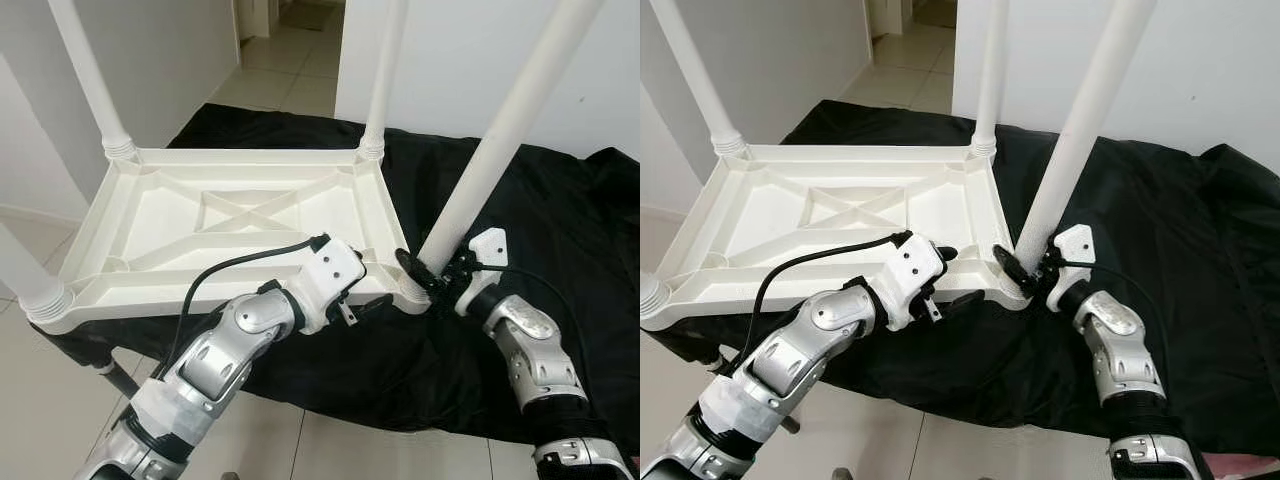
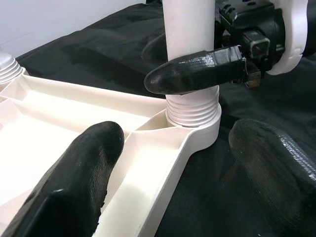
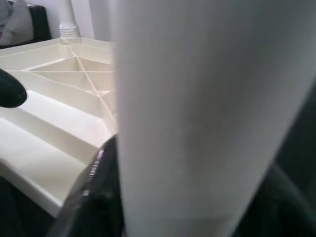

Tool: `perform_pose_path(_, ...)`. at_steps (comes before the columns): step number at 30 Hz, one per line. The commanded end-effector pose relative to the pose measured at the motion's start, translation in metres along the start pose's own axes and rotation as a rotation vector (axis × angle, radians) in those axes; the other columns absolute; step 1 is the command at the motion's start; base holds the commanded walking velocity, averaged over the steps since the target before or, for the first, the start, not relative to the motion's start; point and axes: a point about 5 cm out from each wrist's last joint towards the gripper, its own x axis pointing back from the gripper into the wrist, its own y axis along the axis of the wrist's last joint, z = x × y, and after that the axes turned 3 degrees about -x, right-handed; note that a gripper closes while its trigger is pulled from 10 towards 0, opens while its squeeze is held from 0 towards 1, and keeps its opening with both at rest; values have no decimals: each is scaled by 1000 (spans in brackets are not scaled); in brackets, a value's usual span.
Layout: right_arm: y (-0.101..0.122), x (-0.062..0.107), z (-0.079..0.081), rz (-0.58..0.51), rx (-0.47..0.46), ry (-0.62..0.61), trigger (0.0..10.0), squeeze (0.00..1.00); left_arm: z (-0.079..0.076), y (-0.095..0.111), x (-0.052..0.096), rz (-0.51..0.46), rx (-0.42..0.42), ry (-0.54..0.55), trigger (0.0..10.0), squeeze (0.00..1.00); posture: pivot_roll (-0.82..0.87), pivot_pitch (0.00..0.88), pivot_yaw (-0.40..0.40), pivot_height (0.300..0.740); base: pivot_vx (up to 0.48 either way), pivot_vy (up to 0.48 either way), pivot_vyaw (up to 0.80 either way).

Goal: Building children table

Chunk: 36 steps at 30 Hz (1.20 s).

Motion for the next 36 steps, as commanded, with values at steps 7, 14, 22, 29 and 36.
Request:
perform_pose_path(7,-2,3,-5,-7,-40,-32,10000,0,-5,0,0,6,2,-111,10000,0,-38,0,-22,740,0,0,0)
perform_pose_path(14,-3,-3,2,4,-71,-146,10000,0,-6,1,-1,-1,16,-102,10000,0,-43,0,-27,740,0,0,0)
perform_pose_path(22,-13,-2,12,54,-54,-283,10000,0,-8,2,-1,-7,22,-99,10000,0,-50,0,-34,740,0,0,0)
perform_pose_path(29,-11,-7,28,41,-97,-375,10000,0,-8,2,-1,-10,28,-102,10000,0,-55,0,-40,740,0,0,0)
perform_pose_path(36,-11,-10,51,30,-168,-682,10000,0,-9,2,-2,-14,34,-106,10000,0,-57,0,-40,740,0,0,0)
